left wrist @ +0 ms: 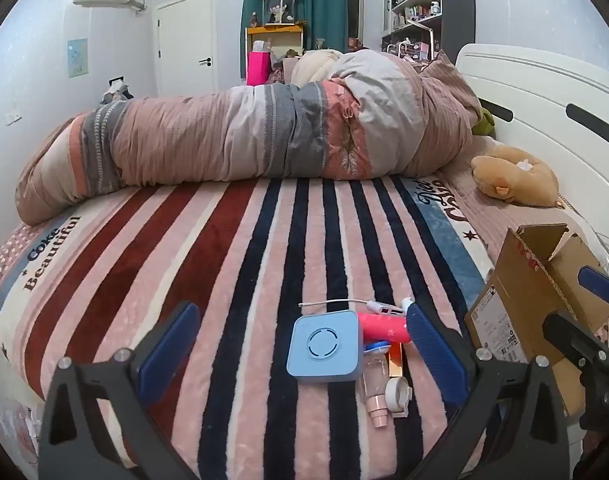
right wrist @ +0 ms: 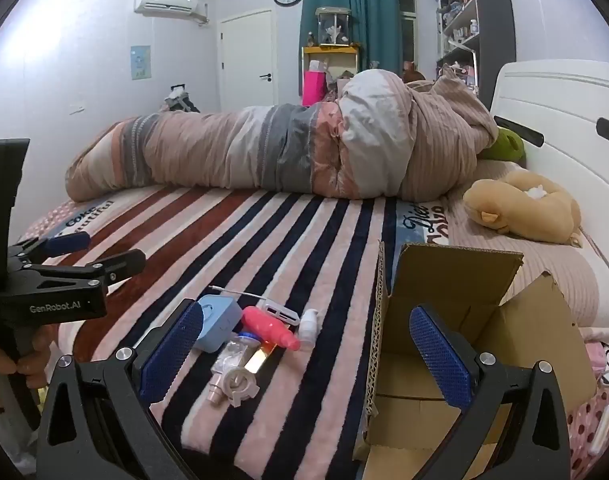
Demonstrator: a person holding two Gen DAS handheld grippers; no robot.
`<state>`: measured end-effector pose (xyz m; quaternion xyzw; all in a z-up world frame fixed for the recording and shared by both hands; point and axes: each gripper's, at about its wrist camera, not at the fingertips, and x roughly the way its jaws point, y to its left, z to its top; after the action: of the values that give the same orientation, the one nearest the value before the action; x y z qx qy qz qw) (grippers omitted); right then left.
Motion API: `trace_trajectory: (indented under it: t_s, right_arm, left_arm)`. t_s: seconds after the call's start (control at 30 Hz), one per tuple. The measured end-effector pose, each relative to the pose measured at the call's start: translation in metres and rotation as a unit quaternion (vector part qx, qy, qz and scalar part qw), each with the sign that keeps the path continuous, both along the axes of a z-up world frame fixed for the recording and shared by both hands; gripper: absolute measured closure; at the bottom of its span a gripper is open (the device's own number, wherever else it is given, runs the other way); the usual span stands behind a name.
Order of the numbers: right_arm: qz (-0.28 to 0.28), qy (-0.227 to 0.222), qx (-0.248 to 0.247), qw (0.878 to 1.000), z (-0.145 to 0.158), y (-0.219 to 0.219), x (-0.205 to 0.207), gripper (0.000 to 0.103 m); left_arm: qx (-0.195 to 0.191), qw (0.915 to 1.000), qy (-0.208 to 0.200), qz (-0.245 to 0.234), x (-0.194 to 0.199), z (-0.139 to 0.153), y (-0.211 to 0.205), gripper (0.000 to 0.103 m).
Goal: Organize rigid objects
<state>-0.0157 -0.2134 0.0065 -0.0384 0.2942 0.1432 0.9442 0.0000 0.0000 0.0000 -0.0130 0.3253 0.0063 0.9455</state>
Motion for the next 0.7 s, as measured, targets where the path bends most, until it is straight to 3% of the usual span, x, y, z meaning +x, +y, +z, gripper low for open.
trace_trajectory:
  t_s: [0.7]
  right_arm:
    - [-0.002, 0.001, 0.0, 1.0, -0.0008, -0.0032, -0.0017, 0.0]
  left_arm:
    - [0.006, 1.0, 0.003, 0.002, -0.0042, 0.0005, 0.0026, 0.0]
